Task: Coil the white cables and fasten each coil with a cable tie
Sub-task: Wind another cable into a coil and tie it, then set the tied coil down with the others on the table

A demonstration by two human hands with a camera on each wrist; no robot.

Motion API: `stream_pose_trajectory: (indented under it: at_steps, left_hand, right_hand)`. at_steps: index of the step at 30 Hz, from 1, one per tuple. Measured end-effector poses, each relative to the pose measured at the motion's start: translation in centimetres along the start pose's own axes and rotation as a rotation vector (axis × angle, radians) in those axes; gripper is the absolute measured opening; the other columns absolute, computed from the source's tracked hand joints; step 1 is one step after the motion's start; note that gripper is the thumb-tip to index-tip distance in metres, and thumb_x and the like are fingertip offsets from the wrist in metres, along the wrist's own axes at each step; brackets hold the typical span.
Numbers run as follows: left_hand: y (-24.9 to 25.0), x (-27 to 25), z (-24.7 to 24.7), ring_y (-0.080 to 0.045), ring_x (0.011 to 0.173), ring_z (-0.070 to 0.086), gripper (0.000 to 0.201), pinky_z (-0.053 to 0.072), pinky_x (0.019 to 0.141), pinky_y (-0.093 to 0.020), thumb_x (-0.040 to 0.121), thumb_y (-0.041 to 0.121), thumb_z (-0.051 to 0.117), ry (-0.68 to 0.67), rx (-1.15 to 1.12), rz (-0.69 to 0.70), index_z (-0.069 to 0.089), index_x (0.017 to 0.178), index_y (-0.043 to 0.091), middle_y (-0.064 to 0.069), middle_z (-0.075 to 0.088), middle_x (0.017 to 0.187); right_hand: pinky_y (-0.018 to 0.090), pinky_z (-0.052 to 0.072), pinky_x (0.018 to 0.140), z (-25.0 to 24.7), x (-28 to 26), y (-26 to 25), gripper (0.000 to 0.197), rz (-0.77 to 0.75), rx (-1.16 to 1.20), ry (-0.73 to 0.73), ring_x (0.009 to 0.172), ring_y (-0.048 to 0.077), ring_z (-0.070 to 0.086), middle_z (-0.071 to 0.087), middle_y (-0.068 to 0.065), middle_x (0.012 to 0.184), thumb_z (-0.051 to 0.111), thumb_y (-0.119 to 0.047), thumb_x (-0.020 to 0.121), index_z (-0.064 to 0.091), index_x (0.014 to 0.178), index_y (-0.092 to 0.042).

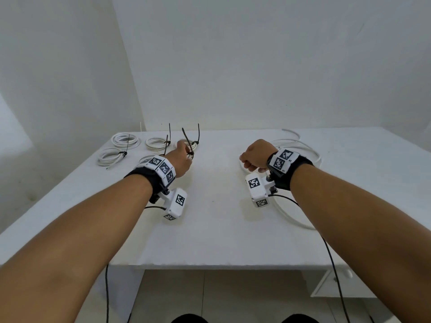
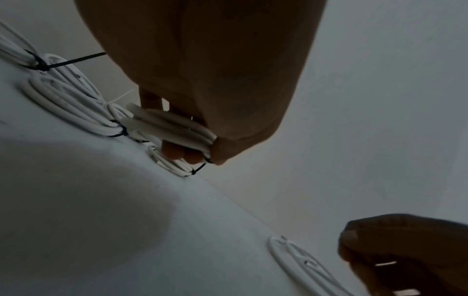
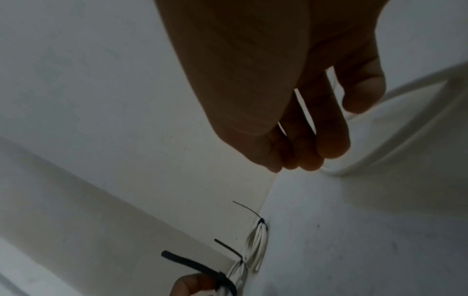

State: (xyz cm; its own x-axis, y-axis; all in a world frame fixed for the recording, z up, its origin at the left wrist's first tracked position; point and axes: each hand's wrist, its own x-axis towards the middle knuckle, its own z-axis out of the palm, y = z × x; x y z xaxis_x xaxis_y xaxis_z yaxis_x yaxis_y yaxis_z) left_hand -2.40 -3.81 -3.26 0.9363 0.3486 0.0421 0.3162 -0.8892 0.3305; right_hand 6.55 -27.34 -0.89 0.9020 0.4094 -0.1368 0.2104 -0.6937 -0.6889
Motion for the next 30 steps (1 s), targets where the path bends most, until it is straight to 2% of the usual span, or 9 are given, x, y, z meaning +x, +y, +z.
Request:
stream_pose_trajectory:
  at_steps: [3, 6, 10, 14, 16, 20, 24, 27, 30]
  left_hand:
    - [-0.4, 0.8, 0.7, -0.031, 0.084, 0.059, 0.039, 0.038, 0.071, -0.031, 0.101, 0.026, 0.047, -0.036, 0.033, -0.034, 0.032, 0.130, 0.006, -0.019, 0.064, 0.101]
    - [-1.0, 1.8, 1.4, -0.032, 0.093, 0.062, 0.045, 0.044, 0.076, -0.033, 0.099, 0.028, 0.051, -0.052, 0.112, -0.046, 0.033, 0.133, 0.004, -0.018, 0.065, 0.107]
    - [-1.4, 2.8, 2.1, -0.027, 0.085, 0.054, 0.038, 0.044, 0.075, -0.032, 0.091, 0.026, 0.062, -0.063, 0.135, 0.001, 0.044, 0.119, 0.007, -0.014, 0.062, 0.108]
    - [-1.6, 3.4, 2.2, -0.024, 0.088, 0.055, 0.037, 0.042, 0.073, -0.029, 0.085, 0.025, 0.072, -0.099, 0.130, 0.013, 0.049, 0.111, 0.011, -0.010, 0.061, 0.109]
    - [-1.7, 3.5, 2.2, -0.024, 0.088, 0.056, 0.037, 0.043, 0.074, -0.030, 0.085, 0.025, 0.072, -0.103, 0.135, 0.013, 0.049, 0.111, 0.012, -0.008, 0.062, 0.107]
    - [-2.1, 3.7, 2.3, -0.021, 0.089, 0.054, 0.035, 0.040, 0.073, -0.027, 0.086, 0.030, 0.070, -0.092, 0.128, 0.025, 0.051, 0.111, 0.013, -0.003, 0.060, 0.104]
    - [-2.2, 3.7, 1.7, -0.021, 0.086, 0.054, 0.017, 0.043, 0.073, -0.030, 0.089, 0.032, 0.062, 0.071, 0.078, -0.007, 0.057, 0.092, 0.016, -0.006, 0.062, 0.101]
    - [-1.1, 3.0, 0.8, -0.024, 0.075, 0.055, 0.015, 0.042, 0.066, -0.030, 0.091, 0.023, 0.057, 0.314, -0.131, 0.051, 0.060, 0.083, 0.011, -0.005, 0.061, 0.080]
    - [1.6, 1.8, 0.6, -0.020, 0.066, 0.053, 0.027, 0.041, 0.059, -0.028, 0.097, 0.031, 0.054, 0.172, -0.440, 0.064, 0.061, 0.083, 0.009, -0.002, 0.057, 0.070]
  right_hand:
    - [0.028, 0.051, 0.061, -0.7, 0.7, 0.7, 0.019, -0.011, -0.131, 0.034, 0.074, 0.021, 0.065, 0.075, 0.012, 0.091, 0.058, -0.018, 0.091, 0.070, 0.085, -0.004]
    - [0.031, 0.056, 0.074, -1.3, 1.8, 1.1, 0.019, -0.014, -0.276, 0.065, 0.076, 0.020, 0.066, 0.076, 0.010, 0.091, 0.060, -0.019, 0.091, 0.070, 0.081, -0.007]
    - [0.021, 0.046, 0.046, -1.1, 3.6, 1.2, 0.026, 0.020, -0.311, 0.112, 0.044, 0.012, 0.055, 0.063, -0.002, 0.053, 0.069, -0.022, 0.085, 0.063, 0.063, -0.009]
    - [0.025, 0.052, 0.055, 0.5, 4.8, 1.0, 0.038, -0.006, -0.410, 0.031, 0.058, 0.020, 0.065, 0.064, 0.002, 0.061, 0.084, -0.038, 0.070, 0.056, 0.061, -0.012]
    - [0.027, 0.054, 0.057, 1.4, 5.4, 1.1, 0.036, -0.007, -0.459, 0.001, 0.061, 0.022, 0.066, 0.065, 0.002, 0.061, 0.087, -0.034, 0.064, 0.056, 0.060, -0.014]
    - [0.018, 0.043, 0.046, 2.2, 5.5, 1.1, 0.029, -0.034, -0.463, -0.005, 0.049, 0.016, 0.056, 0.056, -0.004, 0.044, 0.080, -0.016, 0.064, 0.053, 0.055, -0.016]
    - [0.018, 0.041, 0.046, 2.0, 5.2, 0.4, 0.017, -0.066, -0.310, -0.085, 0.047, 0.015, 0.052, 0.062, 0.006, 0.063, 0.074, -0.014, 0.076, 0.063, 0.066, -0.007]
    - [0.020, 0.039, 0.050, 2.0, 4.7, -0.2, 0.015, -0.190, -0.200, -0.075, 0.051, 0.016, 0.049, 0.064, 0.007, 0.067, 0.071, -0.015, 0.081, 0.069, 0.071, -0.004]
    - [0.015, 0.041, 0.053, 2.2, 3.6, -1.5, 0.011, -0.343, -0.034, -0.052, 0.058, 0.011, 0.059, 0.068, 0.005, 0.072, 0.070, -0.011, 0.086, 0.069, 0.091, -0.001]
